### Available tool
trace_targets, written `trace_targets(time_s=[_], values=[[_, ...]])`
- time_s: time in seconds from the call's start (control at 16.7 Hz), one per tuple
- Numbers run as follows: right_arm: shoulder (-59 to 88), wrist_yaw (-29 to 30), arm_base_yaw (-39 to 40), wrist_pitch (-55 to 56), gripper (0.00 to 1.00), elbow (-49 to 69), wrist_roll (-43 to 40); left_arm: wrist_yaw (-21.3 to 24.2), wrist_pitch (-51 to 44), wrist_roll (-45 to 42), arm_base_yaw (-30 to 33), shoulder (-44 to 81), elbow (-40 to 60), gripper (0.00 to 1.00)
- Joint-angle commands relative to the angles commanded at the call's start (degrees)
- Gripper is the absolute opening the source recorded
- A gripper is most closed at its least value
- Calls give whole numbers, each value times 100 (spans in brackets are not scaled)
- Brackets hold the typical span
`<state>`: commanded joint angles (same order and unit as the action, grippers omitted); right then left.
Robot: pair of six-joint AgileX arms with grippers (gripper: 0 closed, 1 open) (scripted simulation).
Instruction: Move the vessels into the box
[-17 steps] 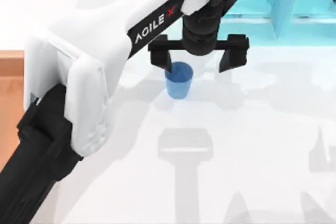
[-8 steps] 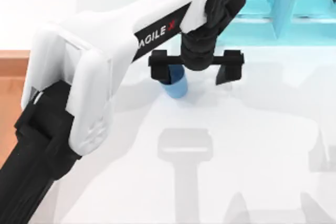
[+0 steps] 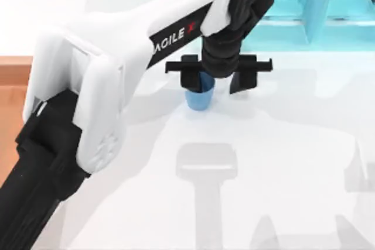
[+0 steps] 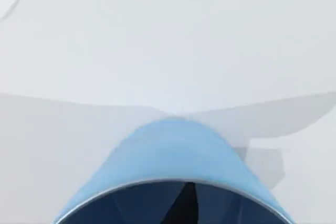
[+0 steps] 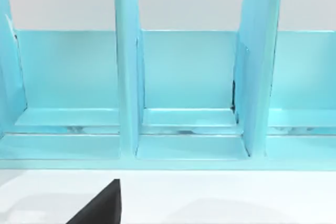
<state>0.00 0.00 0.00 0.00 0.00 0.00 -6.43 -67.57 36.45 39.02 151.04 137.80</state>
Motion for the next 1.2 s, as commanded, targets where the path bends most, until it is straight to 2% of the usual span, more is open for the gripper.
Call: trace_targets(time_s=[0.3,0.36,0.9,1.2], values=[[0,0,0,0,100,0,0,0,0,0,0,0,0,2],[0,0,0,0,100,0,0,0,0,0,0,0,0,0],[0,0,0,0,100,0,0,-3,-16,-27,8,-35,-40,0],[0,0,0,0,100,0,0,57,-310,-484,-448,-929,-577,0]])
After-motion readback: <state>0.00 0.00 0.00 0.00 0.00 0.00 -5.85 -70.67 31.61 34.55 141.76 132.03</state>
